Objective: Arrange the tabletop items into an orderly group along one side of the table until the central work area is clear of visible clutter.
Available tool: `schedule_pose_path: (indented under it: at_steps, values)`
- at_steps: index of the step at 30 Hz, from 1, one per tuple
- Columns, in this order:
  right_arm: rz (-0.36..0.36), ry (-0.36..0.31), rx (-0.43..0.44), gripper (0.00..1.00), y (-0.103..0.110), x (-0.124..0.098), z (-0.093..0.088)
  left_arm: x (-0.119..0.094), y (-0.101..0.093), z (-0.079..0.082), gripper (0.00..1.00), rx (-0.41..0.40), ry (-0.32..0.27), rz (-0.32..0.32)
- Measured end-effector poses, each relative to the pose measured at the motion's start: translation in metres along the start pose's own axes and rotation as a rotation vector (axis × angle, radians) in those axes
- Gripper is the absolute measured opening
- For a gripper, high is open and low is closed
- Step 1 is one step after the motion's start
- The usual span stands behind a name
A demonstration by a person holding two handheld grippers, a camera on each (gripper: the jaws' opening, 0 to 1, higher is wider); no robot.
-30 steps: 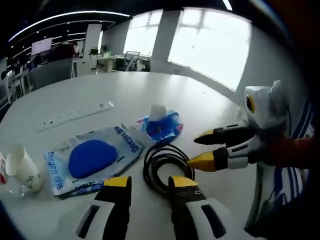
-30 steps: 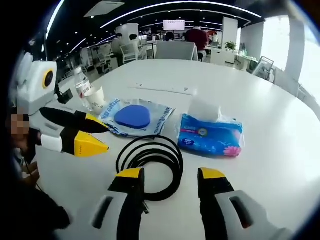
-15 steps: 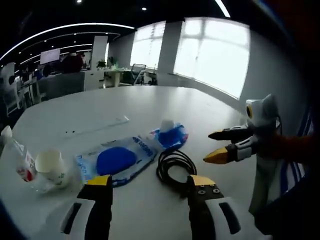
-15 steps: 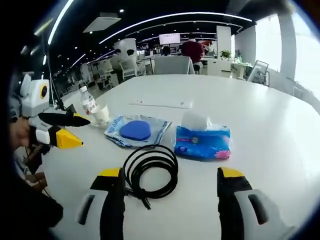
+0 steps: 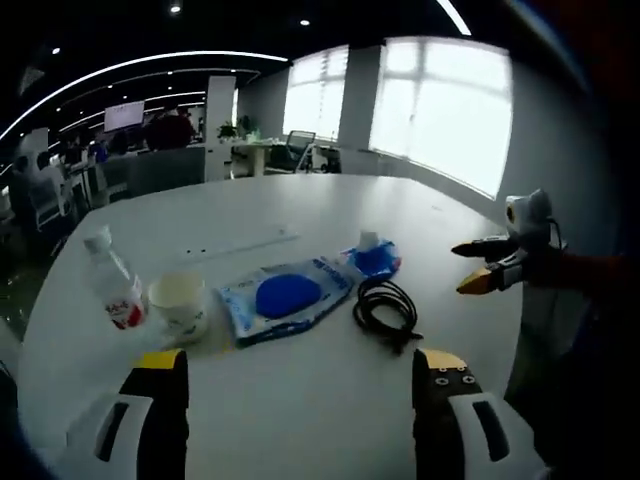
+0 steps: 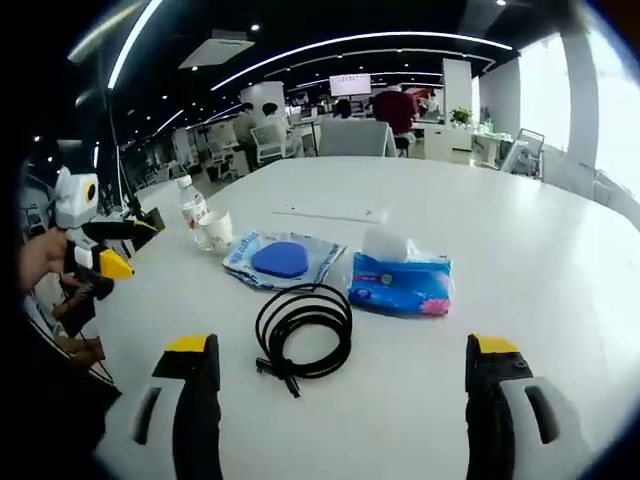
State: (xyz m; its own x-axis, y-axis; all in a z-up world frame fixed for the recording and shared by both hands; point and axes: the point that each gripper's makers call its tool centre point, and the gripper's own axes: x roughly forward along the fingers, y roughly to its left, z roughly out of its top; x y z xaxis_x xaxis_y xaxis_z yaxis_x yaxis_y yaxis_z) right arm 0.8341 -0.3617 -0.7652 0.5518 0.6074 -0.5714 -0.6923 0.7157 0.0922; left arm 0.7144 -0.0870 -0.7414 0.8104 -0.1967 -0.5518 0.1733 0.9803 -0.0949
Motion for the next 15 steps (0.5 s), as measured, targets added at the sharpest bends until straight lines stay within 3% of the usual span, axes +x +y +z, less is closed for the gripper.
schedule_pose_path:
  at_steps: [2,6,15]
  values:
    - [0.000,-0.014,0.004,0.99,-0.002,-0.006,0.007,-0.007,0.005,0.002,0.99,0.004,-0.019,-0.001]
    - [0.006,-0.039,0.007,0.99,-0.005,-0.017,0.019,-0.020,0.012,-0.004,0.99,0.010,0.003,-0.019]
    - [0.026,-0.023,-0.048,1.00,-0.005,-0.036,0.018,-0.047,0.029,-0.009,0.99,-0.020,0.020,0.014]
